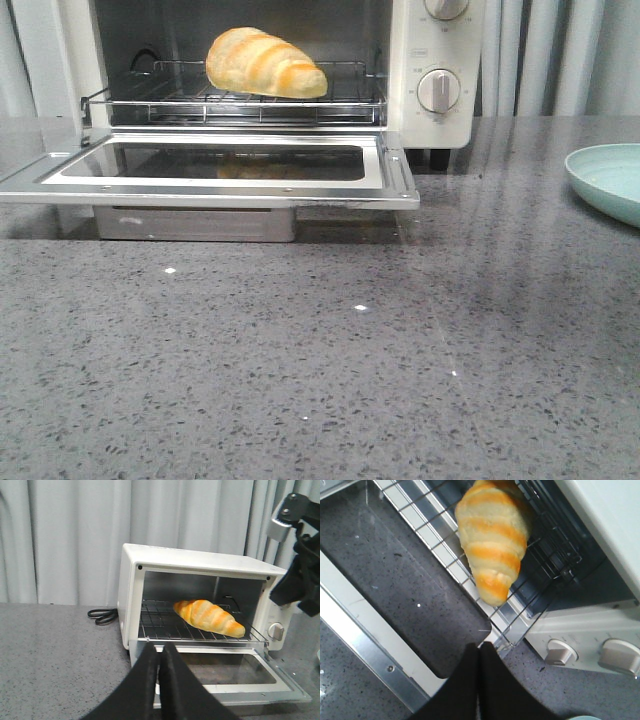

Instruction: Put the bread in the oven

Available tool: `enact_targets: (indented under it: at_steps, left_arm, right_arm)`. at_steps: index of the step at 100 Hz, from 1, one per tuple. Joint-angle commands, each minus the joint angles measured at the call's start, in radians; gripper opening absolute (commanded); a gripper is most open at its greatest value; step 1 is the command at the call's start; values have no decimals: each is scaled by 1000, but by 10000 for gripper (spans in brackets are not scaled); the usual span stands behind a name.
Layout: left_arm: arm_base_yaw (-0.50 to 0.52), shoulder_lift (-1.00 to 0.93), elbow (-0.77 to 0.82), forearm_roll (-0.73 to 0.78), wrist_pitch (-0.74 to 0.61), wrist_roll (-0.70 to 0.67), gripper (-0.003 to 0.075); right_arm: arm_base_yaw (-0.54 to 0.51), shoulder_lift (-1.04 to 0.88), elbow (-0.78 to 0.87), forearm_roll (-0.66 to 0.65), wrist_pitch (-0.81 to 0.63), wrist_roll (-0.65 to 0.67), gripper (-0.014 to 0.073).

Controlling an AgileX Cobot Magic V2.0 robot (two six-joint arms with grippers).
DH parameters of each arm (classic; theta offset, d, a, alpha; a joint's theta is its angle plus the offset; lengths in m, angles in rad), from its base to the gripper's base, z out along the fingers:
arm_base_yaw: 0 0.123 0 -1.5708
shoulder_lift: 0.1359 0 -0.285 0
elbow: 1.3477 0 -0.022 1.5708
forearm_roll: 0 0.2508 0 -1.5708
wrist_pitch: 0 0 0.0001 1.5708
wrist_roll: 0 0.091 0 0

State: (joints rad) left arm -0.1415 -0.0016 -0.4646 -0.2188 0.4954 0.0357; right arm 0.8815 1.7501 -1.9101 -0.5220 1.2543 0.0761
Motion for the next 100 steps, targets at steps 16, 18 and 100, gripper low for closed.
enact_targets:
  at_steps: [16,18,100]
  left_arm:
    - [43,-27,72,-33,-187,11,-22]
    - [43,-27,83,-33,-195,11,-22]
    - [43,-27,181,-50,-231,20,-22]
  right_arm:
    - [-33,-140,85,-80,59,25,-67]
    - [-40,-148,90,-80,59,26,-67]
    - [-160,-621,848,-120,-373,250,-67]
